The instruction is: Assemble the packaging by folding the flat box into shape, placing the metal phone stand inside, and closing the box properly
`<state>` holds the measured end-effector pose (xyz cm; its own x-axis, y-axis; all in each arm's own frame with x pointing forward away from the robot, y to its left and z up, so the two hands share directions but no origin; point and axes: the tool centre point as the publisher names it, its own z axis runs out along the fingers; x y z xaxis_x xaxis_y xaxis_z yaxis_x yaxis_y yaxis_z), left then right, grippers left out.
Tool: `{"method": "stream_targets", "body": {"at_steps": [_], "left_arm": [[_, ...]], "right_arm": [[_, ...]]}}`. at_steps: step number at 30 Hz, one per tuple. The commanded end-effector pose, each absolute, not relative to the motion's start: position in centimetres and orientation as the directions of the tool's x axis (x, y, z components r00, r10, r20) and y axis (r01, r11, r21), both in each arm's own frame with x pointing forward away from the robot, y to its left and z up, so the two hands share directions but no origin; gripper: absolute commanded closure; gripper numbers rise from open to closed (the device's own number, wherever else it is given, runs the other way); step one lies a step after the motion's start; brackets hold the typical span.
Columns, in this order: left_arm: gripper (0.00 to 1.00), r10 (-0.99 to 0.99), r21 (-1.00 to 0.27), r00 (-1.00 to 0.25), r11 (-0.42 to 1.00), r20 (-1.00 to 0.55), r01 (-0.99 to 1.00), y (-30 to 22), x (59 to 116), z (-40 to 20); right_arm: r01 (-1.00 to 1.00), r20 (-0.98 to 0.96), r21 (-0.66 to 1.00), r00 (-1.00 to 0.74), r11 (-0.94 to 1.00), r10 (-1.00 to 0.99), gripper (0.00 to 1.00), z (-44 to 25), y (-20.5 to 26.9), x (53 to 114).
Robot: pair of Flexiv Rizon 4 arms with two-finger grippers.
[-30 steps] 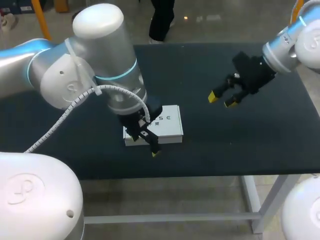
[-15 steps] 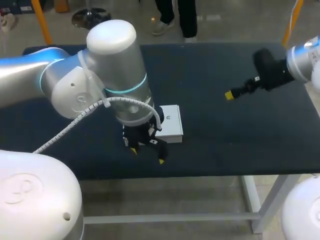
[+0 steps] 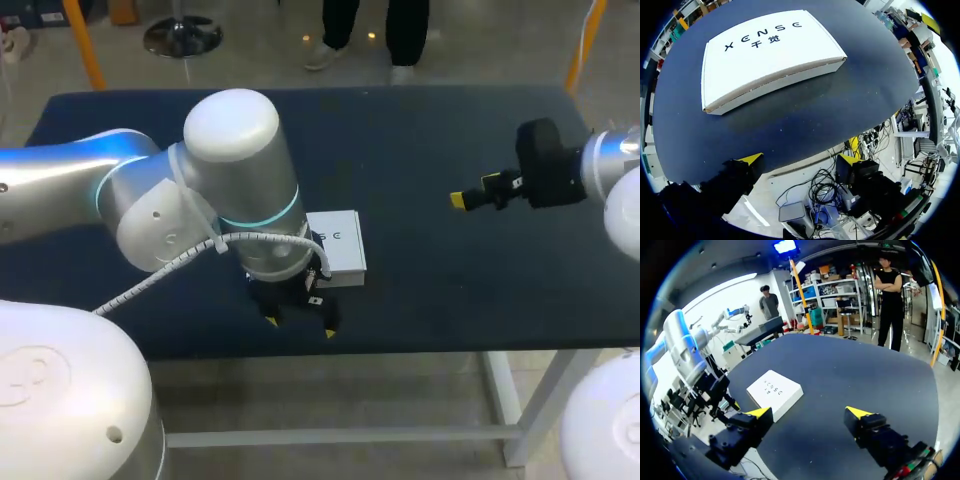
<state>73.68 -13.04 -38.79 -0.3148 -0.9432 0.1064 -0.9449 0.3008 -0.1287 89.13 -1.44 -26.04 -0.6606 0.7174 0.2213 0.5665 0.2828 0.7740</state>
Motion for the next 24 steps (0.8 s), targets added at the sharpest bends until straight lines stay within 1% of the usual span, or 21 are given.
{"method": "stream_targets", "body": {"at_steps": [1, 9, 15, 24], "left_arm": [[0.00, -0.961, -0.123, -0.276, 0.271, 0.029, -0.955, -14.9, 74.4, -39.8], [0.00, -0.976, -0.129, -0.218, 0.218, -0.011, -0.967, -15.4, 75.9, -40.1], [0.00, -0.985, -0.125, -0.170, 0.169, -0.002, -0.978, -14.7, 77.3, -39.9], [0.00, -0.995, -0.117, -0.097, 0.098, -0.017, -0.988, -13.8, 79.1, -40.0]], "right_arm": [[0.448, 0.184, 0.855, -0.732, 0.260, 0.656, 0.00, -26.6, -2.5, 89.6], [0.264, 0.033, 0.903, -0.829, 0.339, 0.558, 0.00, -27.3, -3.6, 90.4], [0.175, -0.026, 0.922, -0.863, 0.346, 0.505, 0.00, -27.6, -4.0, 90.6], [0.099, -0.070, 0.943, -0.875, 0.319, 0.479, 0.00, -27.9, -4.6, 90.8]]}}
